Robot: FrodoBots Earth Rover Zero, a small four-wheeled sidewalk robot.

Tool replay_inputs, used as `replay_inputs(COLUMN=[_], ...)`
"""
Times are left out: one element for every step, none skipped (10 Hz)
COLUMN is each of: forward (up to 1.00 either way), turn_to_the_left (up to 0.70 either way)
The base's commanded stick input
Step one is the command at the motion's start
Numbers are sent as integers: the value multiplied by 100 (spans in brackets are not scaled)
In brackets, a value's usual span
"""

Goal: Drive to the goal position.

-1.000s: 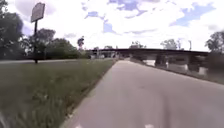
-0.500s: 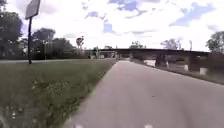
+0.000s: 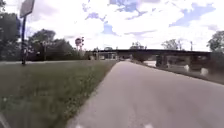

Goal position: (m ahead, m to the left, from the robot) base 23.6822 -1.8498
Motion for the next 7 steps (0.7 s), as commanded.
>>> replay_inputs(forward=[100, 100, 100, 100, 100, 100, 100], turn_to_the_left=[0, 0, 0, 0, 0, 0, 0])
